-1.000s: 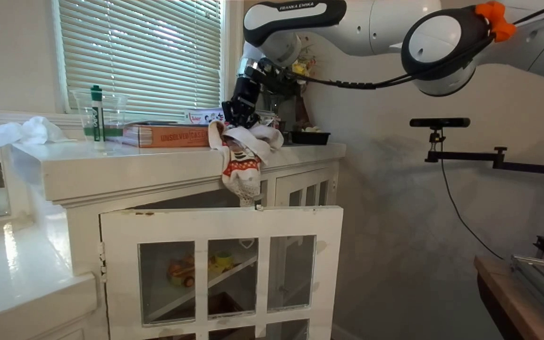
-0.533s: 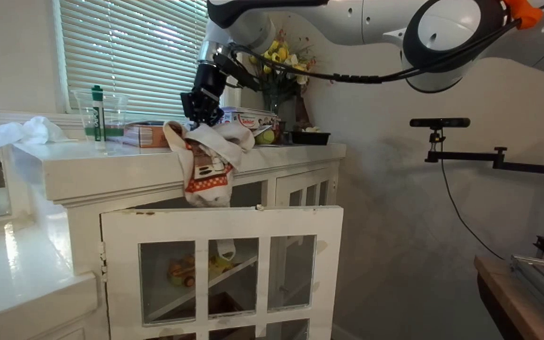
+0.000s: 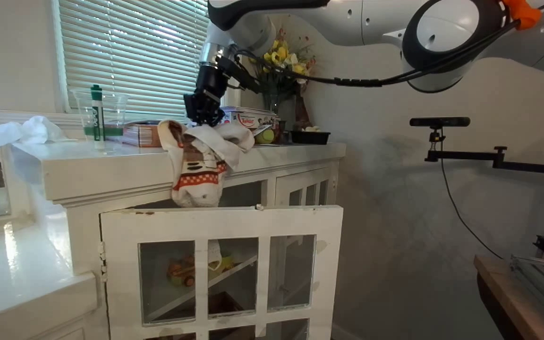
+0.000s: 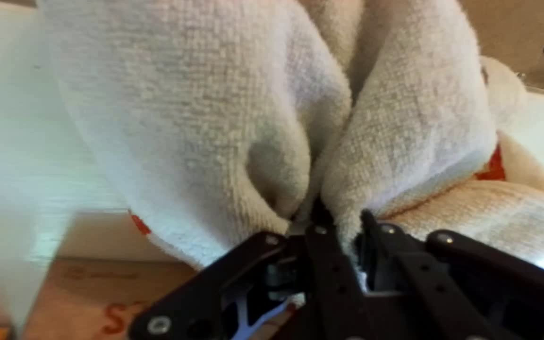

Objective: Use the towel to wipe the top of the cabinet.

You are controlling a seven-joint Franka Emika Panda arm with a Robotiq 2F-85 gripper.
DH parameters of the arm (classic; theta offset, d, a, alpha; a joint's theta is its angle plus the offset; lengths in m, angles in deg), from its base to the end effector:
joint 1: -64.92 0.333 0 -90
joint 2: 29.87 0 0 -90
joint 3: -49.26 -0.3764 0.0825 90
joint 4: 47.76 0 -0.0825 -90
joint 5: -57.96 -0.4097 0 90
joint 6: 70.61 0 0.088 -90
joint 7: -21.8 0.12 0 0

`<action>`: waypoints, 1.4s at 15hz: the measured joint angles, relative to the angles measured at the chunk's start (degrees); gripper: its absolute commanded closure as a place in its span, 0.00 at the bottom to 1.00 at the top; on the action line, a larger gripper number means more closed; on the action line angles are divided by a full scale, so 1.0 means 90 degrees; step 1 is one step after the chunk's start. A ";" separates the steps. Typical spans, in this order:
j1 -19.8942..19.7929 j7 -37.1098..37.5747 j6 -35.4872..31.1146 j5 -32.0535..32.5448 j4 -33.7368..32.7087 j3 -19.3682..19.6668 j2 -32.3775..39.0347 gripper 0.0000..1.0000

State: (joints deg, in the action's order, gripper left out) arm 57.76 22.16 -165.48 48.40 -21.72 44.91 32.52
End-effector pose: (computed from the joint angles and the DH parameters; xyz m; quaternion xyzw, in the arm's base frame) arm 0.8774 -0.0662 0.4223 -0.9902 0.0518 -0.0613 0.1142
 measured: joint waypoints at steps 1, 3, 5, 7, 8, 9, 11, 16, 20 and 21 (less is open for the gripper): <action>-0.0141 0.0012 0.0012 -0.0005 0.0000 0.0006 0.0001 0.97; -0.0423 0.0057 0.0063 -0.0021 0.0000 0.0011 0.0001 0.97; -0.0656 0.0212 0.0166 -0.0052 -0.0001 0.0010 -0.0006 0.97; -0.0820 0.0363 0.0261 -0.0057 -0.0001 0.0010 -0.0018 0.97; -0.0867 0.0395 0.0287 -0.0057 -0.0002 0.0010 -0.0022 0.97; -0.0878 0.0397 0.0297 -0.0056 -0.0003 0.0010 -0.0023 0.97; -0.0829 0.0390 0.0295 -0.0047 -0.0008 0.0012 -0.0024 0.97; -0.0256 0.0091 0.0200 0.0009 -0.0011 0.0013 -0.0035 0.97; 0.0339 -0.0212 0.0128 0.0070 -0.0011 0.0011 -0.0037 0.97; 0.0434 -0.0275 0.0113 0.0081 -0.0011 0.0012 -0.0037 0.97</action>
State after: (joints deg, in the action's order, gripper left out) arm 61.66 19.68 -164.46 49.13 -21.82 45.01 32.19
